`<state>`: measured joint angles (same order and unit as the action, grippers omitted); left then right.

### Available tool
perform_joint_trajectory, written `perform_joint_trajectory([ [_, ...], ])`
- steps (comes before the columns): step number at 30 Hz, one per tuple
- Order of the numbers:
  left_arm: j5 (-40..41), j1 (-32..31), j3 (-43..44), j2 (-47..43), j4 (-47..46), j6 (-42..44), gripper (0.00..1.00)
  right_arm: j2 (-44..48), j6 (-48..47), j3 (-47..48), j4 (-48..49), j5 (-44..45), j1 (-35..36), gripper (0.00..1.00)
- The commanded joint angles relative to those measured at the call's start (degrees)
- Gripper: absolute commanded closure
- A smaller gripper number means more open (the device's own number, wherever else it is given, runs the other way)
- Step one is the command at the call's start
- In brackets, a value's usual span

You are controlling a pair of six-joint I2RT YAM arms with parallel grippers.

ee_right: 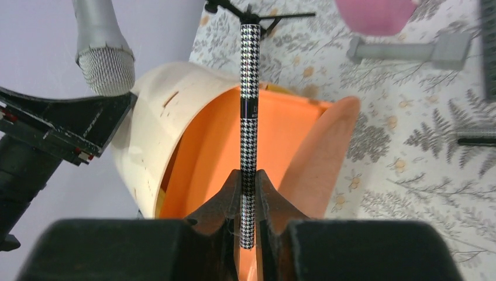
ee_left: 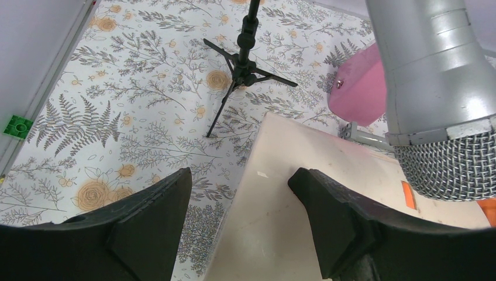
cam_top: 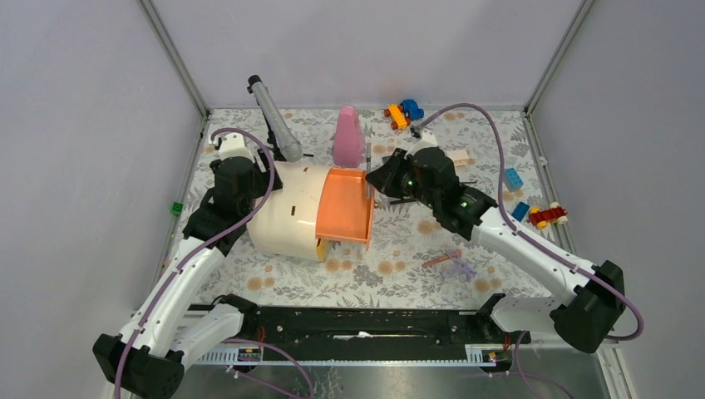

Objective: Organize the makeup
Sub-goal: Place the makeup in the drawer.

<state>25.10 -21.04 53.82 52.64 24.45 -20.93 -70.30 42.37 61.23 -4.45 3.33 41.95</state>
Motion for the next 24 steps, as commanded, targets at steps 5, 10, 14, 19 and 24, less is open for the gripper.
perform_joint_trajectory([
  [5,-0.75,0.21,-0.82,0.47,-0.23,1.06,0.23,-2.88,3.71,3.83,3.89,-1.12,5.92,1.00],
  [10,-0.82,0.21,-0.82,0.36,-0.23,1.06,0.23,-4.58,5.71,5.19,1.63,2.29,8.55,1.00],
  [14,-1.00,0.21,-0.83,0.27,-0.12,1.01,0.23,-7.41,3.88,8.24,-1.48,3.84,10.48,0.97],
  [19,-0.94,0.21,-0.91,0.18,-0.04,1.05,0.24,-9.12,2.10,10.87,-5.38,6.28,11.47,0.80],
  [24,-0.95,0.21,-0.91,0.22,-0.12,1.06,0.24,-6.75,0.37,10.73,-6.29,9.57,11.58,0.64],
])
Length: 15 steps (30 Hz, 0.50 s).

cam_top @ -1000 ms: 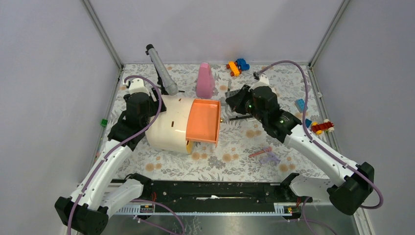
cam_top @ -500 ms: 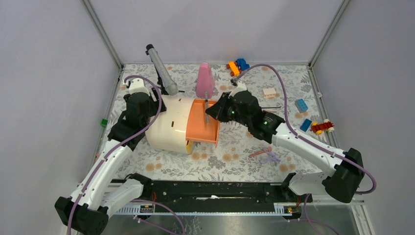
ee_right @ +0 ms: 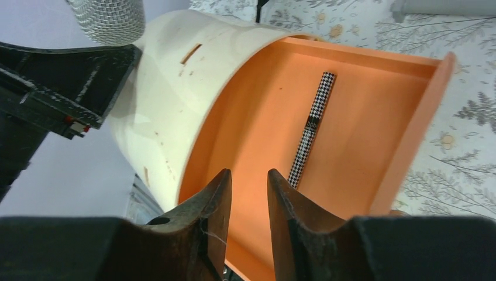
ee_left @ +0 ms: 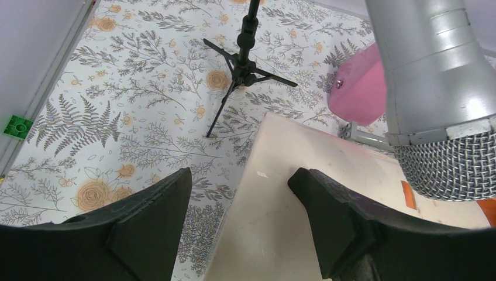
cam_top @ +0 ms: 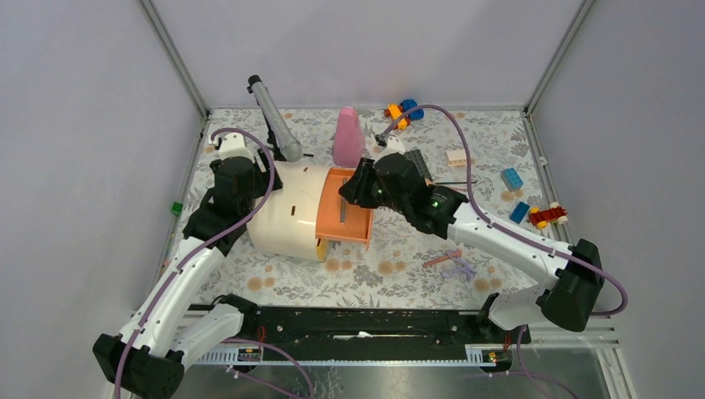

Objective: Organize the makeup
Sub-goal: Place the makeup in the drawer.

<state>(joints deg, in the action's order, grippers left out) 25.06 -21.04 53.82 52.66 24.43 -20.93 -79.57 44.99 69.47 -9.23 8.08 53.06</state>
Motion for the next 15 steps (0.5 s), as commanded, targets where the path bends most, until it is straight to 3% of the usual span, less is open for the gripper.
perform_joint_trajectory([
  [1,-0.84,0.21,-0.91,0.20,-0.09,1.06,0.24,3.36,-3.00,2.46,-2.02,6.08,0.46,0.63],
  [9,-0.98,0.21,-0.91,0.39,-0.13,1.06,0.24,7.80,-10.35,6.85,-11.37,21.06,-1.35,0.60],
  [15,-1.11,0.21,-0.91,0.29,-0.07,1.06,0.24,11.03,-6.69,3.85,-15.39,22.50,-13.58,0.59],
])
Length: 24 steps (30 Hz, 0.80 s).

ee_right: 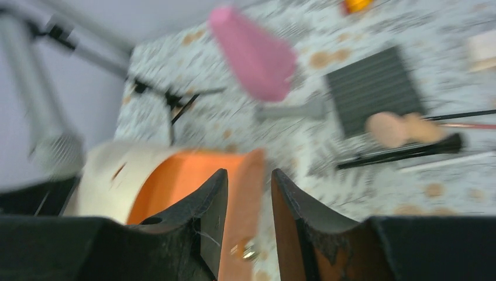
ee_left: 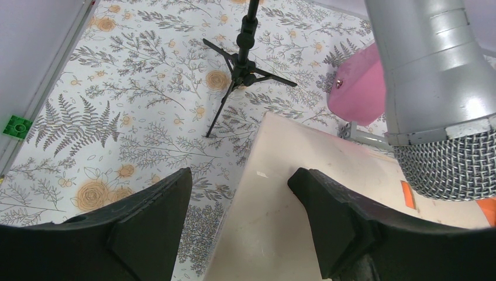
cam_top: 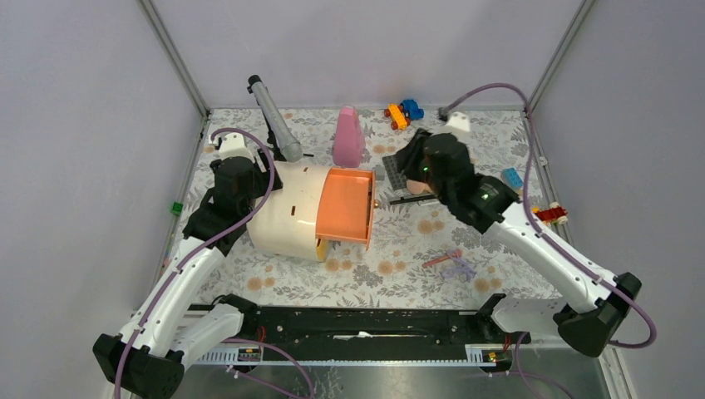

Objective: Organize the makeup
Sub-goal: Place the makeup in the drawer, then pick up the makeup brush from the center of the board.

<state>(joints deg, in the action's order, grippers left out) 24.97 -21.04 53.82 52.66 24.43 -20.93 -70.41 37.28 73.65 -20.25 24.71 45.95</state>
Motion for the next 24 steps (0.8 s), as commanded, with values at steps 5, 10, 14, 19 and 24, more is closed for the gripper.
perform_joint_trajectory([
  [5,-1.23,0.21,-0.91,0.28,-0.09,1.07,0.24,-4.10,1.57,-0.16,-13.14,8.91,-12.58,0.59],
  [10,-1.50,0.21,-0.91,0.38,-0.10,1.06,0.24,-11.09,3.06,-2.98,-14.35,10.26,-13.16,0.60],
  [14,-1.84,0.21,-0.91,0.43,-0.15,1.08,0.24,-16.54,3.47,-3.44,-13.64,8.86,-14.17,0.58],
  [19,-1.86,0.21,-0.91,0.30,-0.16,1.06,0.24,-22.37,3.55,-3.31,-11.23,6.09,-16.27,0.49],
  [24,-2.30,0.21,-0.96,0.41,-0.16,1.14,0.24,-26.74,3.77,-2.87,-8.48,2.31,-18.34,0.49],
])
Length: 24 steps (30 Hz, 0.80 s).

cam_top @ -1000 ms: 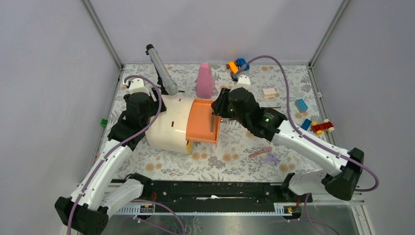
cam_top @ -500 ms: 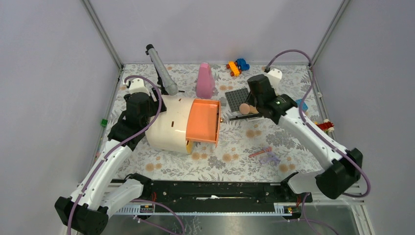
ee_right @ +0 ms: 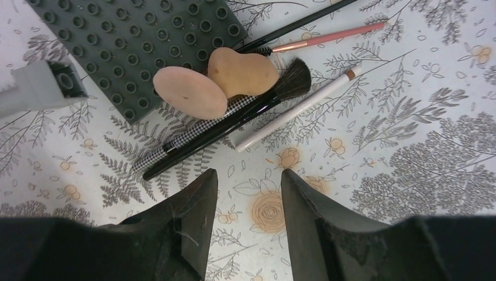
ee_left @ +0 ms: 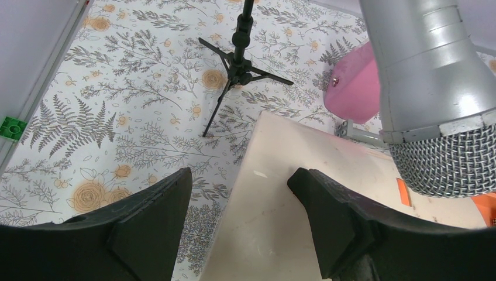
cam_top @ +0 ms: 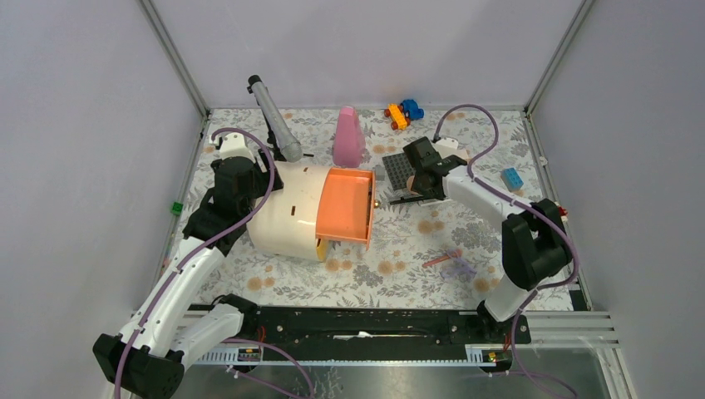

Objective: Organize the makeup
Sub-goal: Pick up the makeup brush from the center of the board.

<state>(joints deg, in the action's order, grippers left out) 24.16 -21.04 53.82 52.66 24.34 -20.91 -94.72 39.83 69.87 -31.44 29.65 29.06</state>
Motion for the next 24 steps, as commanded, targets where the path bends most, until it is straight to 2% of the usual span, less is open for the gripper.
perform_joint_trajectory([
  [1,-1.58,0.21,-0.99,0.38,-0.08,1.06,0.24,-3.19,1.35,0.97,3.35,-2.88,-1.57,0.49],
  [4,-1.98,0.21,-1.00,0.51,-0.16,1.10,0.24,-4.66,-0.09,0.42,7.50,-4.70,-1.54,0.48],
  [7,-2.12,0.25,-1.00,0.60,-0.13,1.13,0.25,-5.79,-2.74,0.32,10.53,-5.76,-1.72,0.42],
  [17,-2.03,0.21,-1.00,0.42,-0.16,1.22,0.25,-10.47,0.70,2.15,5.53,-4.88,-3.04,0.43],
  [19,-2.13,0.21,-1.00,0.41,-0.18,1.22,0.25,-12.16,0.85,3.46,3.70,-4.29,-3.12,0.41],
  [24,-2.40,0.21,-1.08,0.42,-0.25,1.22,0.25,-14.22,1.63,4.29,2.96,-2.46,-3.15,0.24],
])
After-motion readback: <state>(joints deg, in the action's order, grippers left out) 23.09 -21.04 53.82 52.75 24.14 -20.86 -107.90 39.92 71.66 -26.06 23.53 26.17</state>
